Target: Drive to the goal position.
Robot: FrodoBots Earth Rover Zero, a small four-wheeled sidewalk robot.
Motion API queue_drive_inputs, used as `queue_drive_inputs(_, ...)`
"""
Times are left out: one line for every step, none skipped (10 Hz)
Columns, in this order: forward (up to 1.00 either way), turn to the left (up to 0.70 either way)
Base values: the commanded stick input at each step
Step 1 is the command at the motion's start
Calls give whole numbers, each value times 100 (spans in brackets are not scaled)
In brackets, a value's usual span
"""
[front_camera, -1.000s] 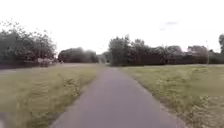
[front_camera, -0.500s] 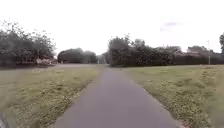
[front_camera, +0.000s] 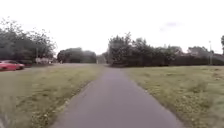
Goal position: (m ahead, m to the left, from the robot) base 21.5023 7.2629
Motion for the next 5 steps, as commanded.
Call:
queue_drive_inputs(100,0)
queue_drive_inputs(100,0)
queue_drive_inputs(100,0)
queue_drive_inputs(100,0)
queue_drive_inputs(100,0)
